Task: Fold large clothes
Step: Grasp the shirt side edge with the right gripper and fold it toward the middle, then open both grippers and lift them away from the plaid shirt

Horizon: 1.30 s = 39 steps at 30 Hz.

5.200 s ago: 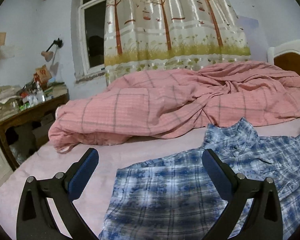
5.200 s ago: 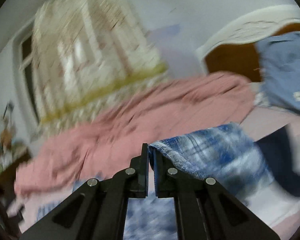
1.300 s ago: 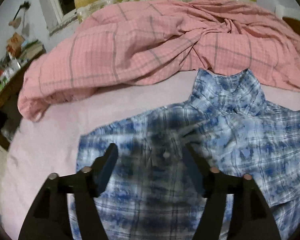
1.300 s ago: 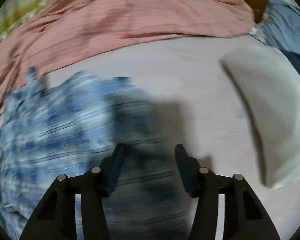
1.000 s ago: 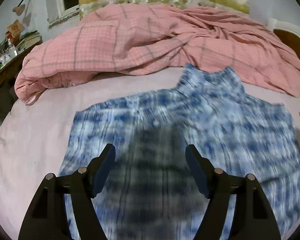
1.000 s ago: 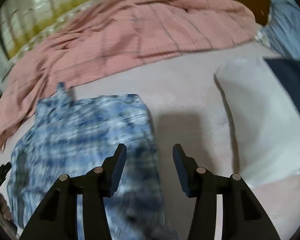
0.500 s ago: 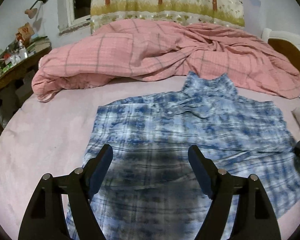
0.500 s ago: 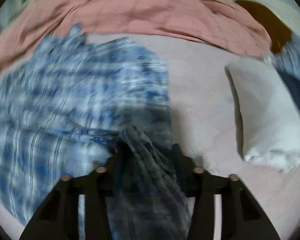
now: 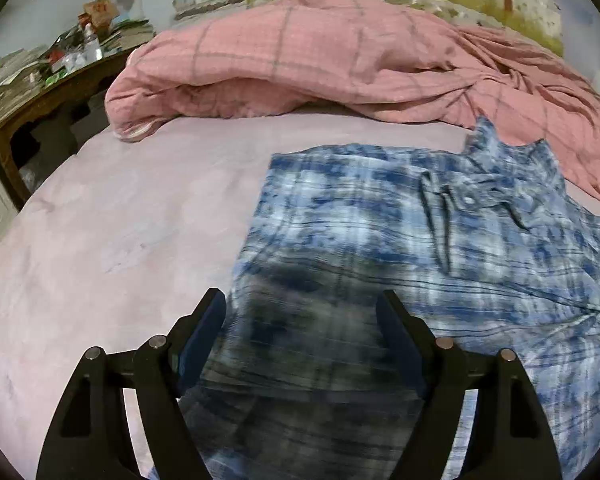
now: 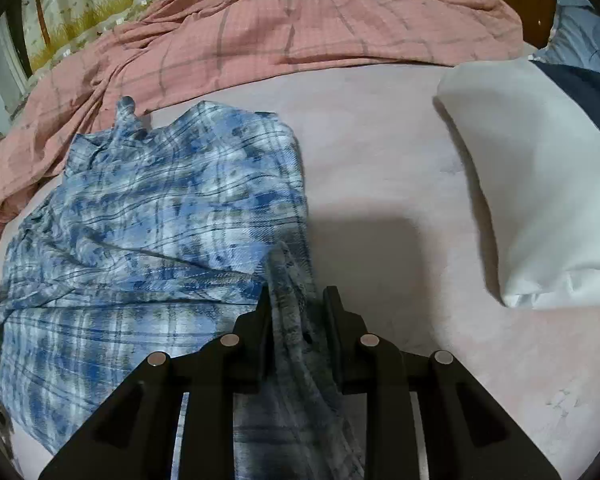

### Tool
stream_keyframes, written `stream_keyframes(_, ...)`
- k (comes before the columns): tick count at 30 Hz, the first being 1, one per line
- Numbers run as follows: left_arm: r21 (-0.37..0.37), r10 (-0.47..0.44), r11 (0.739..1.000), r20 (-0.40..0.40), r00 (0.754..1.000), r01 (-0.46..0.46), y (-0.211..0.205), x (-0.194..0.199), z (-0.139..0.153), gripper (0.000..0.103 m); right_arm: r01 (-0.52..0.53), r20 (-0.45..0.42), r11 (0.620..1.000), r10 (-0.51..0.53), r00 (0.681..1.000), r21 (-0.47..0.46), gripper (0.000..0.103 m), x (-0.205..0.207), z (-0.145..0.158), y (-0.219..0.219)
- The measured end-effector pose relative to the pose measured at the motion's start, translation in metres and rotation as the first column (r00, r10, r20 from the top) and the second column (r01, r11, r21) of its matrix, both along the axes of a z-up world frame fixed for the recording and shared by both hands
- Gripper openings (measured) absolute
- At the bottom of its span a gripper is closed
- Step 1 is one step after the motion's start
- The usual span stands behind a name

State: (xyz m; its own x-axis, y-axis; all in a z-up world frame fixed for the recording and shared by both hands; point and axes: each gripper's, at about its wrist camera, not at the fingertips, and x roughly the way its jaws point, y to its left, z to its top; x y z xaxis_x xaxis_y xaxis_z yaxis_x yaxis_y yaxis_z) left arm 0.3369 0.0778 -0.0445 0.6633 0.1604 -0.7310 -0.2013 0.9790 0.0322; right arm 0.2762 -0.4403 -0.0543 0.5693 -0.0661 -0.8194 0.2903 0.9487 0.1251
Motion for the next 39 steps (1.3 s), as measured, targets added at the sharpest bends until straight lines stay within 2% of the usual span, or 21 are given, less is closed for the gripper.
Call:
stream_keyframes(5, -0.030, 0.030, 0.999, -0.009, 1.000, -0.030, 0.014, 0.002, -0.003, 0.076, 0.018, -0.007, 0.998, -0.018, 1.000, 0.058, 0.026, -0.005, 0.001, -0.011)
stream_keyframes(7, -0.050, 0.028, 0.998, -0.002, 1.000, -0.028, 0.018, 0.001, -0.003, 0.076, -0.008, -0.011, 0.999, 0.009, 1.000, 0.042, 0.028, -0.008, 0.006, -0.008)
stream_keyframes(10, -0.059, 0.006, 0.998, 0.016, 1.000, -0.005, 0.019, 0.002, -0.005, 0.076, -0.001, 0.053, 0.998, -0.002, 0.999, 0.066, 0.031, -0.019, 0.030, -0.007)
stream_keyframes(11, -0.052, -0.003, 0.999, 0.022, 1.000, 0.004, 0.017, 0.004, -0.005, 0.076, 0.010, 0.102, 0.997, -0.018, 0.995, 0.082, 0.034, -0.022, 0.044, -0.007)
stream_keyframes(13, -0.037, -0.020, 0.999, 0.028, 0.999, 0.022, 0.014, 0.007, -0.008, 0.076, 0.020, 0.144, 0.998, -0.028, 0.989, 0.059, 0.063, -0.019, 0.061, -0.005)
stream_keyframes(16, -0.050, -0.019, 0.999, 0.000, 1.000, 0.019, 0.015, 0.014, -0.016, 0.076, 0.056, 0.148, 0.996, -0.046, 0.988, -0.068, 0.066, 0.010, 0.083, 0.000)
stream_keyframes(18, -0.073, -0.007, 0.997, -0.022, 1.000, 0.005, 0.018, 0.018, -0.021, 0.076, 0.053, 0.116, 0.998, -0.048, 0.992, -0.043, 0.066, 0.046, 0.082, -0.004)
stream_keyframes(21, -0.099, 0.001, 0.995, -0.019, 1.000, -0.003, 0.022, 0.018, -0.021, 0.076, 0.014, 0.066, 1.000, -0.013, 0.998, -0.016, 0.066, 0.100, 0.064, -0.008)
stream_keyframes(25, -0.085, -0.002, 0.996, -0.019, 1.000, 0.001, 0.019, 0.020, -0.022, 0.076, -0.132, -0.025, 0.975, 0.130, 0.991, -0.177, 0.065, 0.157, 0.032, 0.015)
stream_keyframes(26, -0.082, -0.005, 0.997, -0.019, 1.000, 0.003, 0.018, 0.022, -0.022, 0.076, -0.163, -0.044, 0.962, 0.158, 0.987, -0.219, 0.064, 0.168, 0.023, 0.020)
stream_keyframes(27, -0.078, -0.007, 0.997, -0.019, 1.000, 0.005, 0.017, 0.023, -0.022, 0.076, -0.170, -0.060, 0.958, 0.161, 0.985, -0.230, 0.051, 0.175, 0.018, 0.021)
stream_keyframes(28, -0.074, -0.008, 0.997, -0.020, 1.000, 0.007, 0.016, 0.023, -0.022, 0.076, -0.169, -0.082, 0.960, 0.154, 0.985, -0.224, 0.018, 0.180, 0.012, 0.020)
stream_keyframes(29, -0.071, -0.010, 0.997, -0.019, 1.000, 0.009, 0.016, 0.024, -0.022, 0.076, -0.157, -0.101, 0.965, 0.138, 0.985, -0.208, 0.004, 0.183, 0.008, 0.017)
stream_keyframes(30, -0.067, -0.010, 0.998, -0.019, 1.000, 0.009, 0.015, 0.024, -0.022, 0.076, -0.126, -0.086, 0.973, 0.111, 0.990, -0.196, 0.003, 0.183, 0.010, 0.012)
stream_keyframes(32, -0.060, -0.009, 0.998, -0.018, 1.000, 0.008, 0.014, 0.024, -0.022, 0.076, -0.010, 0.020, 0.974, 0.015, 1.000, -0.225, 0.003, 0.172, 0.026, -0.001)
stream_keyframes(34, -0.053, -0.007, 0.999, -0.018, 1.000, 0.006, 0.014, 0.024, -0.022, 0.076, 0.074, 0.056, 0.967, -0.063, 0.996, -0.245, 0.001, 0.168, 0.032, -0.012)
stream_keyframes(37, -0.053, -0.008, 0.999, -0.018, 1.000, 0.007, 0.013, 0.023, -0.023, 0.076, 0.019, -0.019, 0.966, -0.025, 0.999, -0.258, 0.001, 0.176, 0.020, -0.020)
stream_keyframes(39, -0.057, -0.008, 0.998, -0.018, 1.000, 0.007, 0.014, 0.023, -0.023, 0.076, 0.017, -0.039, 0.946, -0.032, 0.999, -0.324, 0.002, 0.179, 0.014, -0.017)
